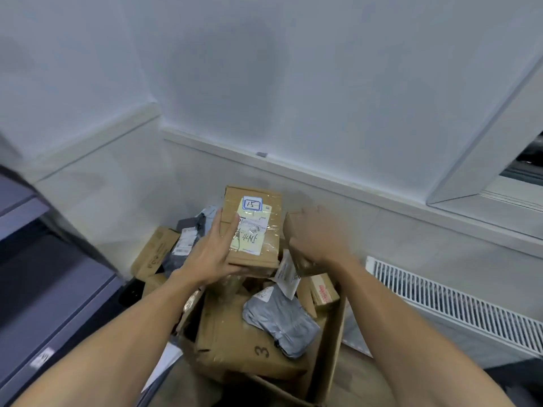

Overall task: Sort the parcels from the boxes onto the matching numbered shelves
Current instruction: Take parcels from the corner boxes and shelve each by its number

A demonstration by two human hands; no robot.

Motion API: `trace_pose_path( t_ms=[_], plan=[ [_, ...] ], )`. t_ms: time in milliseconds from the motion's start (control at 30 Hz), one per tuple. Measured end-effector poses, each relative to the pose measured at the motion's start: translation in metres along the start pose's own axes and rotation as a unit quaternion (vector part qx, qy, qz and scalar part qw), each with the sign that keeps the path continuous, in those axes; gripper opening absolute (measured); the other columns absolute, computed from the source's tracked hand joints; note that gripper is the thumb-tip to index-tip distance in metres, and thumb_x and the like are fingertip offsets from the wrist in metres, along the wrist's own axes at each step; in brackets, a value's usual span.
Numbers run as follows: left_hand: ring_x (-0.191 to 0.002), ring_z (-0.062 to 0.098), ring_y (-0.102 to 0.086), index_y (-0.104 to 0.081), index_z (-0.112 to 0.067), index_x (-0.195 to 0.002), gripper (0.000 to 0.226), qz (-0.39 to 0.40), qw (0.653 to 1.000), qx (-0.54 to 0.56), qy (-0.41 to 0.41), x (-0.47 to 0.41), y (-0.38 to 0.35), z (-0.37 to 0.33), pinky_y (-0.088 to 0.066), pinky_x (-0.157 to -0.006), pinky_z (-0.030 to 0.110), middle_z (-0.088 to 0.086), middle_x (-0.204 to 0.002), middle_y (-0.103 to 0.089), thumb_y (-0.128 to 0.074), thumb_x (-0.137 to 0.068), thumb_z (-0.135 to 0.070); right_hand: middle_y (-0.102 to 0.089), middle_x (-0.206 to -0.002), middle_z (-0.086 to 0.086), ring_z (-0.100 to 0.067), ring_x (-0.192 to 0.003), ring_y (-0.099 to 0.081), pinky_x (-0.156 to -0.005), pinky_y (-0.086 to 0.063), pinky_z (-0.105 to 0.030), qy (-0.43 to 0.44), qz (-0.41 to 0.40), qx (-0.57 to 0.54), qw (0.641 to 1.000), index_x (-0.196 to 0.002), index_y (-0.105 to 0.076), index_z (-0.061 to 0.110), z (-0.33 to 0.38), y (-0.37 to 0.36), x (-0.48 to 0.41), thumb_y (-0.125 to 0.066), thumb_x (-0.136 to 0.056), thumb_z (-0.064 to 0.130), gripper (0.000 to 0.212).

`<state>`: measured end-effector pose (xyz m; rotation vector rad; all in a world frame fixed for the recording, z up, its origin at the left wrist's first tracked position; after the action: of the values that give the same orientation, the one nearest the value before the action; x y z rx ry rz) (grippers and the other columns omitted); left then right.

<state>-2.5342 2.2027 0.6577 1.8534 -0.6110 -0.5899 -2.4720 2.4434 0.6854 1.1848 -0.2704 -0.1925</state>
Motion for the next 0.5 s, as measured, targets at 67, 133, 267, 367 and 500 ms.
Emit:
trace_pose_path(
  t_ms=[67, 133, 267, 367, 500],
  plan=[
    [-0.143, 0.045, -0.029, 0.023, -0.029, -0.154, 0.134, -0.006, 1.0, -0.01, 0.017, 0.018, 0.012, -0.001, -0.048, -0.101, 0.049, 0.013, -0.161, 0.027, -0.078, -0.073, -0.061, -0.015, -0.164, -0.006, -0.044, -0.139, -0.027, -0.111, -0.03, -0.056, 0.022, 0.004, 0.002, 1.0, -0.155, -0.023, 0.036, 0.011, 0.002, 0.006, -0.06, -0.083, 0.062, 0.085],
    [-0.147, 0.043, -0.021, 0.022, -0.028, -0.155, 0.134, -0.012, 0.999, -0.019, 0.04, 0.039, 0.023, 0.002, -0.044, -0.106, 0.049, 0.016, -0.161, 0.026, -0.079, -0.073, -0.06, -0.015, -0.165, -0.006, -0.044, -0.14, -0.027, -0.112, -0.03, -0.057, 0.05, 0.01, 0.002, 0.999, -0.155, -0.022, 0.036, 0.027, 0.003, 0.011, -0.061, -0.083, 0.061, 0.085],
    [-0.151, 0.04, -0.011, 0.015, -0.022, -0.158, 0.133, -0.033, 0.995, -0.027, 0.094, 0.089, 0.047, 0.012, -0.034, -0.116, 0.047, 0.018, -0.162, 0.018, -0.074, -0.071, -0.07, -0.016, -0.165, -0.008, -0.044, -0.14, -0.028, -0.112, -0.03, -0.057, 0.116, 0.032, 0.01, 0.993, -0.156, -0.021, 0.036, 0.074, -0.003, 0.022, -0.061, -0.084, 0.061, 0.086],
    [-0.138, 0.042, -0.037, 0.018, -0.027, -0.157, 0.133, -0.053, 0.987, -0.052, 0.144, 0.133, 0.072, 0.02, -0.043, -0.108, 0.047, 0.016, -0.163, 0.009, -0.064, -0.068, -0.08, -0.016, -0.165, -0.007, -0.043, -0.14, -0.028, -0.111, -0.03, -0.056, 0.165, 0.046, 0.017, 0.985, -0.155, -0.021, 0.036, 0.119, -0.013, 0.033, -0.059, -0.083, 0.062, 0.085],
    [-0.124, 0.038, -0.047, 0.015, -0.025, -0.158, 0.132, -0.076, 0.975, -0.07, 0.198, 0.194, 0.105, 0.029, -0.05, -0.097, 0.044, 0.011, -0.162, 0.01, -0.074, -0.071, -0.069, -0.017, -0.164, -0.008, -0.045, -0.137, -0.031, -0.11, -0.034, -0.056, 0.226, 0.069, 0.031, 0.971, -0.155, -0.022, 0.035, 0.183, -0.026, 0.056, -0.054, -0.077, 0.069, 0.091]
  ],
)
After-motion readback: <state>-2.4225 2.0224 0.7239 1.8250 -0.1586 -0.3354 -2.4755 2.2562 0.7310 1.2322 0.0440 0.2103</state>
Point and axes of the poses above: each hand's wrist, its own x-axis away from the middle knuckle, its own y-axis out of the back of the hand, z = x × y, the point moved 8 cm from there along -x, towards the middle knuckle
